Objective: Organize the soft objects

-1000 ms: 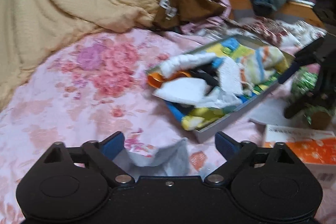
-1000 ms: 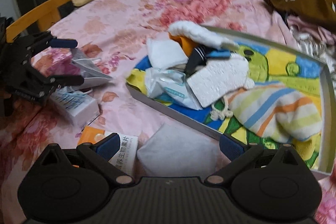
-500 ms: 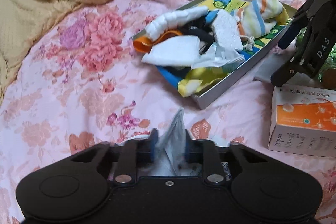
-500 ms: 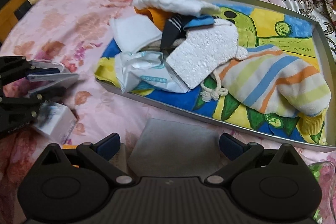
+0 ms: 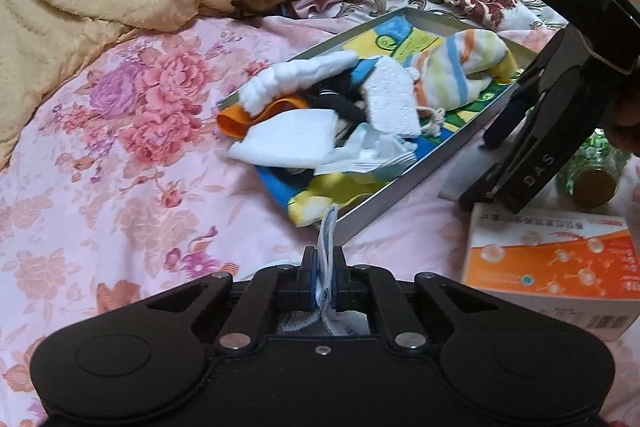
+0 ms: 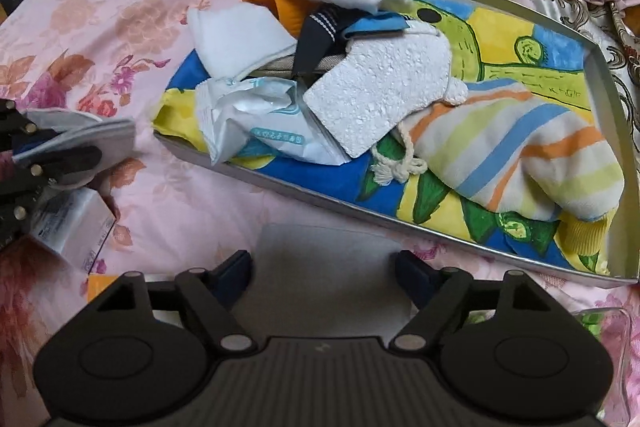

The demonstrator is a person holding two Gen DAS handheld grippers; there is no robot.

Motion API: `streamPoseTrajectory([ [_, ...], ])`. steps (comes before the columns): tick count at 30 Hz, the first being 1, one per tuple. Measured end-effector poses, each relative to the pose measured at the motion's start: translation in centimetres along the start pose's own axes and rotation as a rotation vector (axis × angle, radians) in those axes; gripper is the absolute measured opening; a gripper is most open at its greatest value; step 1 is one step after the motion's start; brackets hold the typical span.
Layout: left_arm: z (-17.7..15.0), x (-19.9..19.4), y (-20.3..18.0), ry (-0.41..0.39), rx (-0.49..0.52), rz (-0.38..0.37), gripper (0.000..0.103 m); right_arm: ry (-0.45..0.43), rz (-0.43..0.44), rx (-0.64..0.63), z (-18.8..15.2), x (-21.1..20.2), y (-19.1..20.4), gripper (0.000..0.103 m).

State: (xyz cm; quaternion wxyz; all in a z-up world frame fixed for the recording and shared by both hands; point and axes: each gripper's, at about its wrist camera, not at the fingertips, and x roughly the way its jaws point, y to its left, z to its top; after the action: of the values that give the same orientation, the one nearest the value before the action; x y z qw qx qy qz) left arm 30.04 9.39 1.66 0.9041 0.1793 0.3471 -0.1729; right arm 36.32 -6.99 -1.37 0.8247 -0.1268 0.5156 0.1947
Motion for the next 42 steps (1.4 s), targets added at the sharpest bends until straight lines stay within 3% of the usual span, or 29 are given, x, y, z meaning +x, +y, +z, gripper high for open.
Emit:
streamPoseTrajectory([
  [10,0.5,-0.2,-0.2,-0.047,-0.077,-0.046,0.006,0.012,0.053,-0.008,-0.4,0.7,-0.5,0.053],
  [14,0.9,-0.2,-0.3,-0.073,-0.112,-0.064,0.006,-0.025,0.054,0.004,-1.0,0.4,-1.2,0.026],
  [18,1.5,-0.2,-0.4,-0.1,-0.139,-0.077,0.006,-0.074,0.107,0.04,-1.7,-0.4,-2.4,0.01],
  [33,6.9,0.5,-1.2,-0.252,-0.236,-0.085,0.006,-0.366,0.134,0.009,-0.8,-7.6,-4.2,0.006],
  [42,10.8,3.5,-1.6,-0.358,-0.406,-0.11,0.006,-0.512,0.139,0.244,2.6,-8.0,-8.3,0.006],
])
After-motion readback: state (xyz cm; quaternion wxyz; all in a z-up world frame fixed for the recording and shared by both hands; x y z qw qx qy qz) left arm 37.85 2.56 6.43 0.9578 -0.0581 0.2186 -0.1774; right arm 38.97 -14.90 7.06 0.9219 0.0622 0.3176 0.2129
